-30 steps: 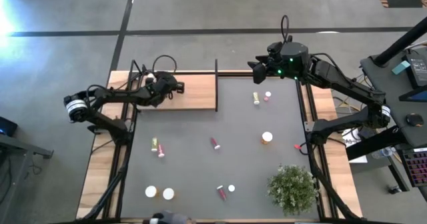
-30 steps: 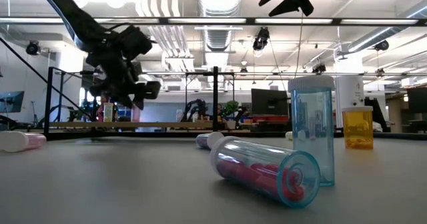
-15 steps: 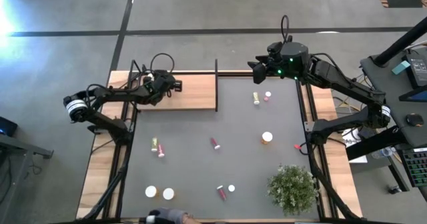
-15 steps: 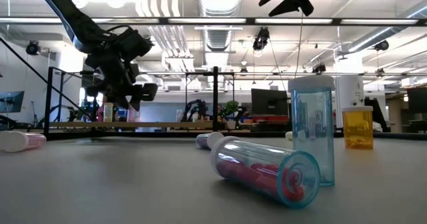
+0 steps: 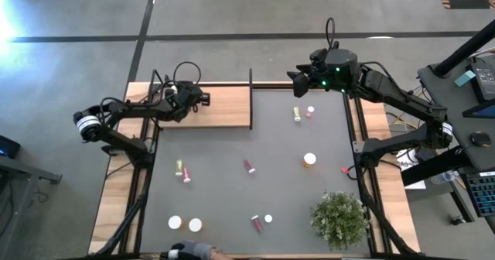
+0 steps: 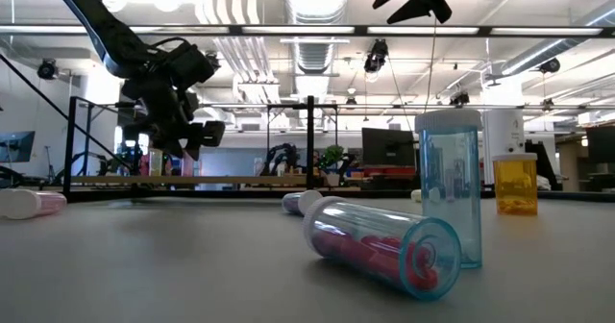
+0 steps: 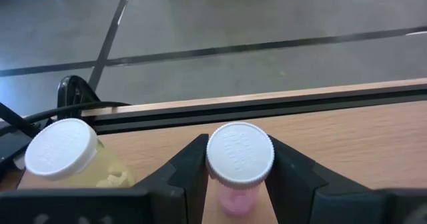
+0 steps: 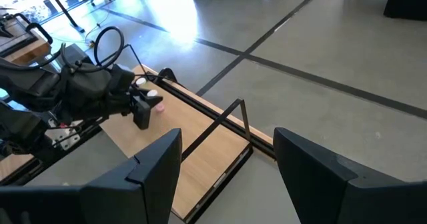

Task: Pick and place medicine bottles onto shelf by color
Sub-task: Put the middle pink pill bottle on the shelf

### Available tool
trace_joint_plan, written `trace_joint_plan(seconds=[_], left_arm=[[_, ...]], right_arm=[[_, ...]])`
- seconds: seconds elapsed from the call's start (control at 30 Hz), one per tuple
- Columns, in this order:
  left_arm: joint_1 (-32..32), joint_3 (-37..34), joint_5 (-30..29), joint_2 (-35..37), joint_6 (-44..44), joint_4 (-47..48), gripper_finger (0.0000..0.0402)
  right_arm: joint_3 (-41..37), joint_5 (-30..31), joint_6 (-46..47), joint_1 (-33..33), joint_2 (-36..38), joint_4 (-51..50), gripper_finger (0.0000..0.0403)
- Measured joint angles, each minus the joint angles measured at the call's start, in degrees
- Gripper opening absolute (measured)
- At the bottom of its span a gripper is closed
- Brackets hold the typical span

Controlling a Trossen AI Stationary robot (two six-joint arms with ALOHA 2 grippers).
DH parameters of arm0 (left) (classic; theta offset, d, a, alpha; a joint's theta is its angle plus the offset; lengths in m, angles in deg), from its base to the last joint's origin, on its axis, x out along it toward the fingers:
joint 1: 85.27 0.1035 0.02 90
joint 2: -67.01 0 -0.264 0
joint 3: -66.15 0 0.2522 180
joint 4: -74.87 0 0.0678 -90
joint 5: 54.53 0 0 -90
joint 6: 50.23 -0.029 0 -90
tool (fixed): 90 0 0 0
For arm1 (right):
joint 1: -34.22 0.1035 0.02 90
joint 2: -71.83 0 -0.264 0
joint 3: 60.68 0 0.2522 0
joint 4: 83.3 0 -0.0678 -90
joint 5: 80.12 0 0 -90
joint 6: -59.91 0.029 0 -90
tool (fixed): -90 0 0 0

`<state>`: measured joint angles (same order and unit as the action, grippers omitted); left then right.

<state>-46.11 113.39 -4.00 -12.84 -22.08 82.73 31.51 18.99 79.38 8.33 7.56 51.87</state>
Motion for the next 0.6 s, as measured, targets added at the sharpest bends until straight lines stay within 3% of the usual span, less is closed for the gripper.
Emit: trace_joint_plan(seconds=[0.23,0.6], left_arm=[[0.24,-0.01,0.1,0.0,0.07,0.36,0.0118],[0.13,0.37,0.37,0.35,-0.34,-0.75,0.0191]], right_arm=[[0.0,-0.01,0.0,-0.02,-0.01,-0.01,0.0226],[0.0,0.0,0.0,-0.02,0.0,0.01,0.0226]])
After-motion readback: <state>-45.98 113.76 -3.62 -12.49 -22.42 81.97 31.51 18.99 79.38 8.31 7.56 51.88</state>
